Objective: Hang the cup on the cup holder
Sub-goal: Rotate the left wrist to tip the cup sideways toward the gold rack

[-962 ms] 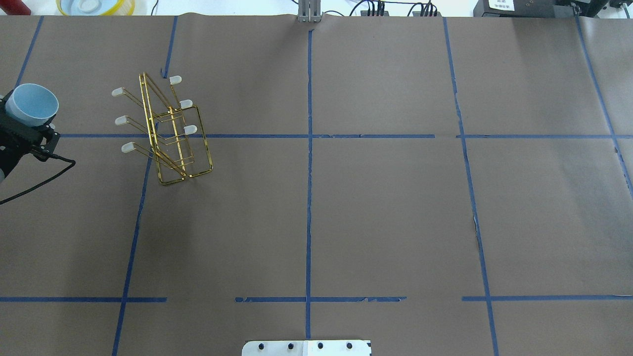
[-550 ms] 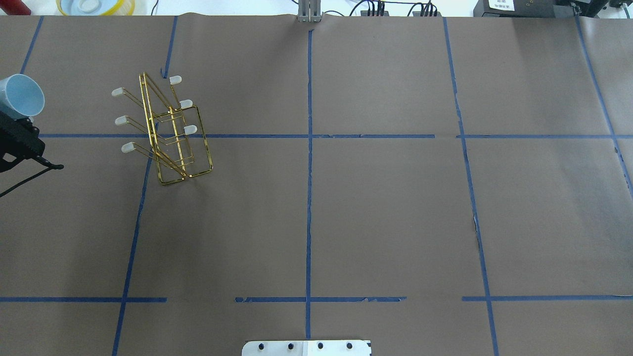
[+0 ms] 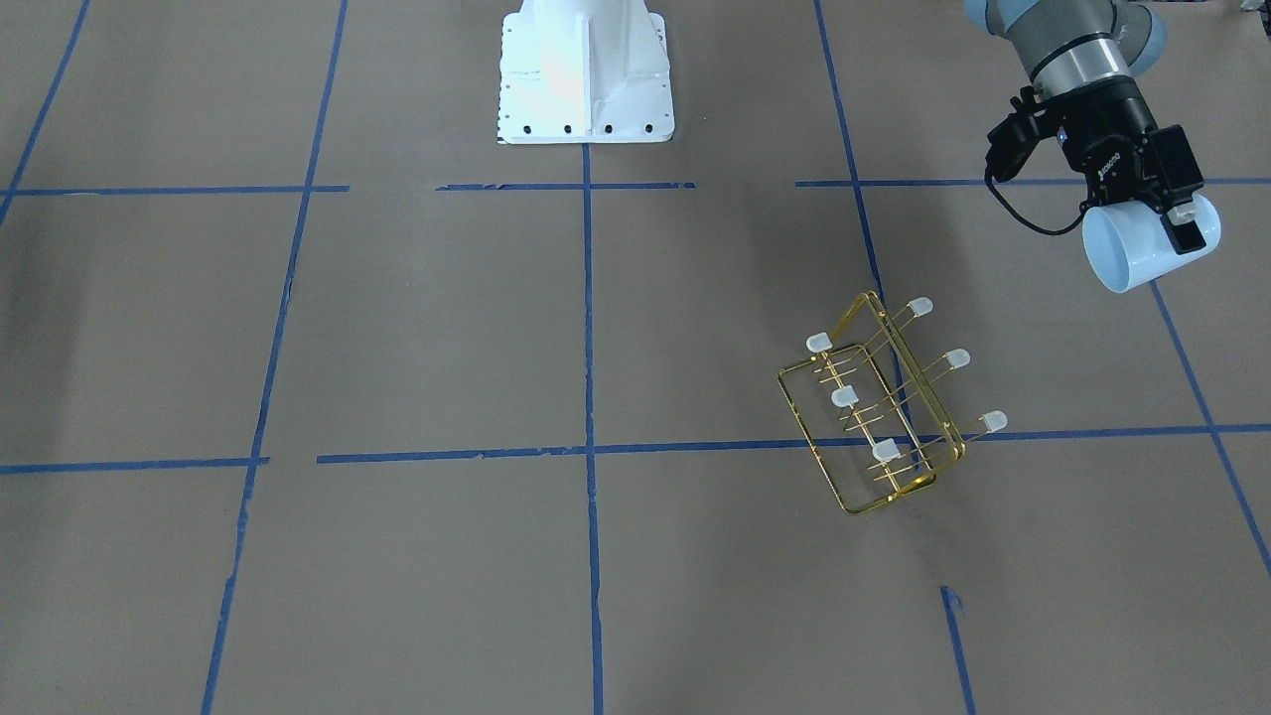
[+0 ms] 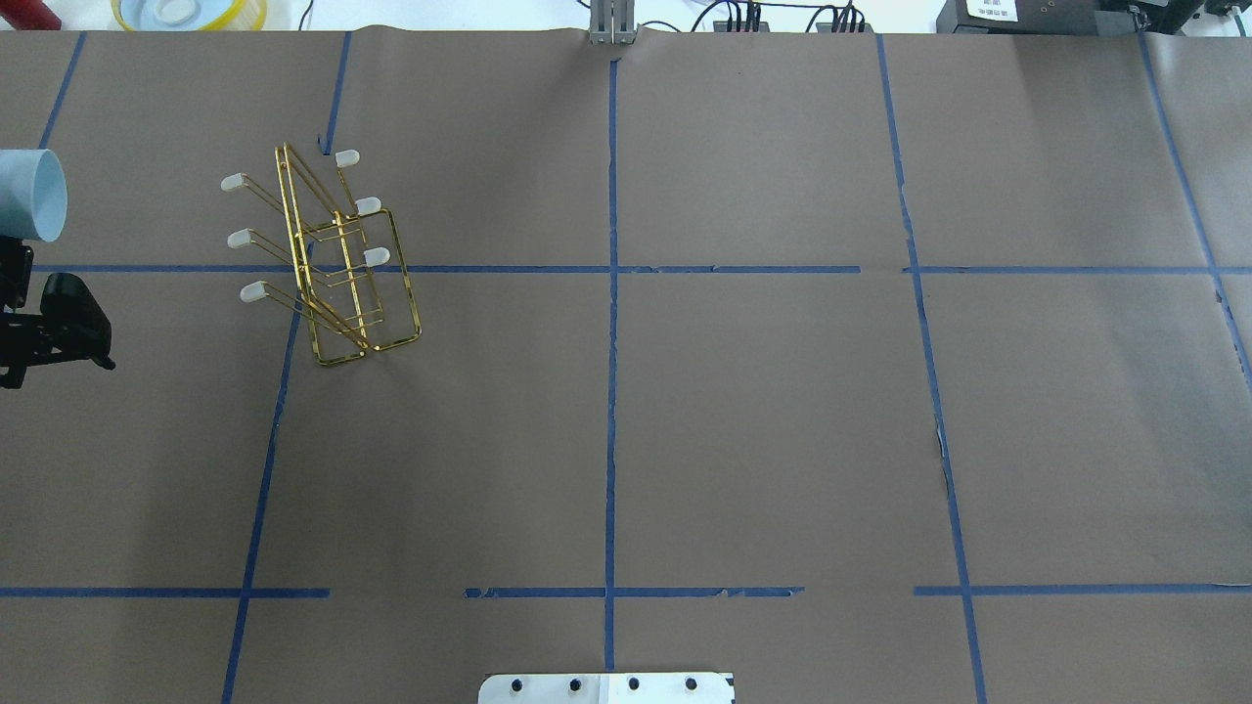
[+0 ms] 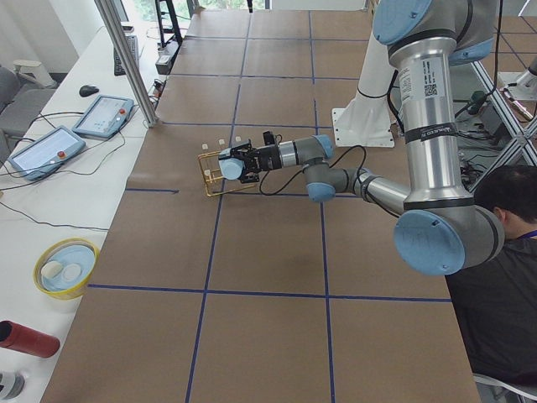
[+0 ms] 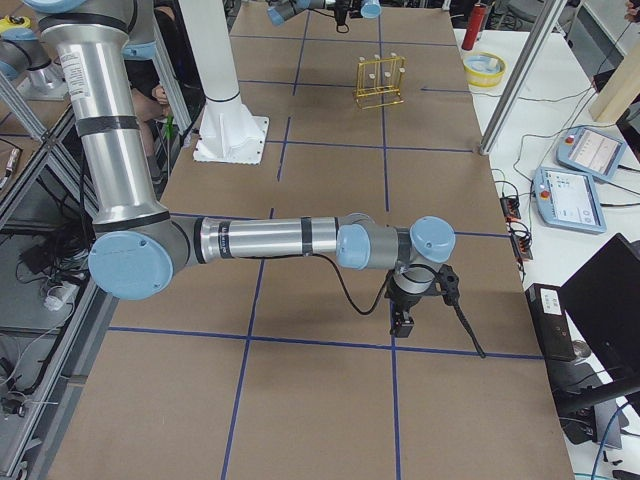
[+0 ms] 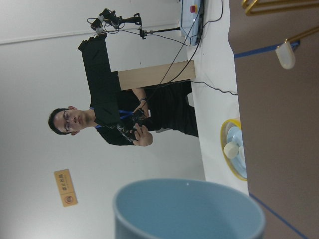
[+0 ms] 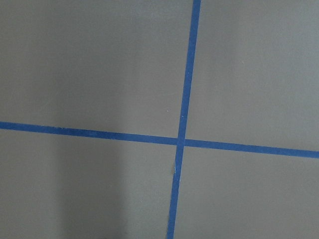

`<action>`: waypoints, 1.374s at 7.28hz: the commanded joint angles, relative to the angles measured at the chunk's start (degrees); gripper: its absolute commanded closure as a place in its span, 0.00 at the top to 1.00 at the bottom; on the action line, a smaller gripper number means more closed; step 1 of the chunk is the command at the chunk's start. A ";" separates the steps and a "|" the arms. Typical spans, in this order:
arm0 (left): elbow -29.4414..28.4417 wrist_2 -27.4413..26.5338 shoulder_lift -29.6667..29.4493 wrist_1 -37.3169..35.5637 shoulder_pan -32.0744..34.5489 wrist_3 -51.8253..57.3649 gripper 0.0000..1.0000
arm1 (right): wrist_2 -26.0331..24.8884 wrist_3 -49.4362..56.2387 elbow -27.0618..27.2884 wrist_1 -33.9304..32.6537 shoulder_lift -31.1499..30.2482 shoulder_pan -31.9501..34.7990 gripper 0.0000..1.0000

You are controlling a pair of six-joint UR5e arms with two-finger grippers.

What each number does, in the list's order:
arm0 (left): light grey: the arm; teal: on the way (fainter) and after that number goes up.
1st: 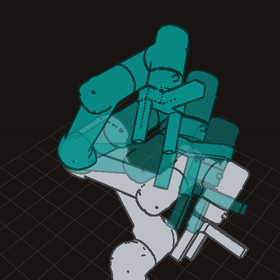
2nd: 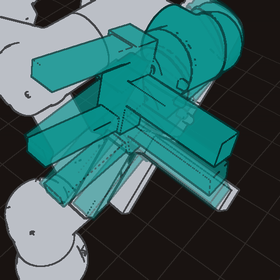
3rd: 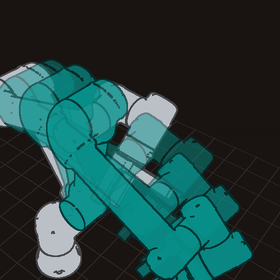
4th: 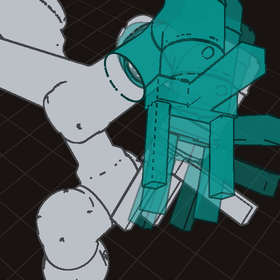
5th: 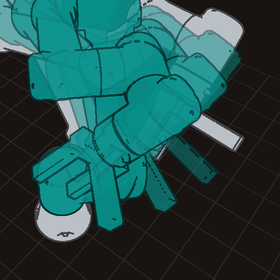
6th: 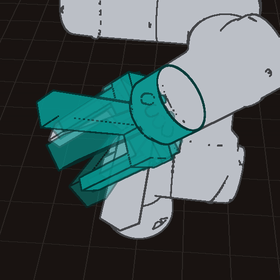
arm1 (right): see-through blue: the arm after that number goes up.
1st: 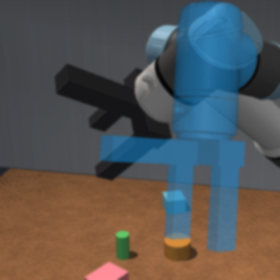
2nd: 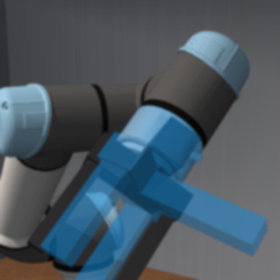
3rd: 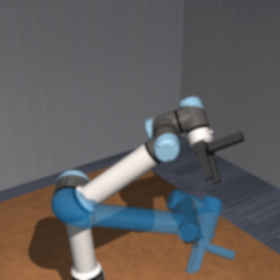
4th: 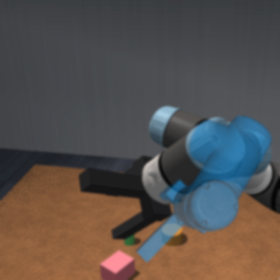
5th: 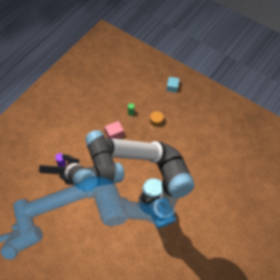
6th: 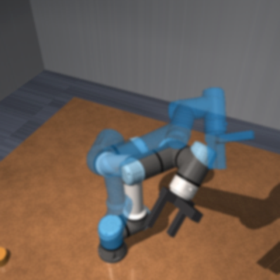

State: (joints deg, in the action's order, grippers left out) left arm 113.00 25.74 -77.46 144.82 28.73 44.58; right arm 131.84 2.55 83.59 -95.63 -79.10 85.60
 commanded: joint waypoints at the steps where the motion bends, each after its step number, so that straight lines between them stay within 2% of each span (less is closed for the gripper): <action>1: -0.14 -7.43 -0.15 0.11 -4.36 14.34 0.00 | 0.00 0.00 0.00 0.00 0.00 -0.08 1.00; 2: -0.76 -11.73 -0.06 -0.24 -7.78 15.52 0.00 | 0.00 0.00 0.00 0.00 0.00 0.01 1.00; 4: -3.65 -17.02 -0.84 -0.41 -12.01 20.52 0.00 | 0.00 0.00 0.00 0.00 0.00 -0.08 1.00; 6: -8.64 -21.41 -4.34 -0.33 -14.39 20.63 0.00 | 0.00 0.00 0.00 0.00 0.00 0.01 1.00; 10: -12.36 -23.37 -10.07 -0.41 -16.16 20.55 0.00 | 0.00 0.00 0.00 0.00 0.00 0.01 1.00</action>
State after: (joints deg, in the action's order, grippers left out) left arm 101.42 2.70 -86.23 144.39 13.01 65.25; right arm 131.84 2.55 83.58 -95.62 -79.10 85.60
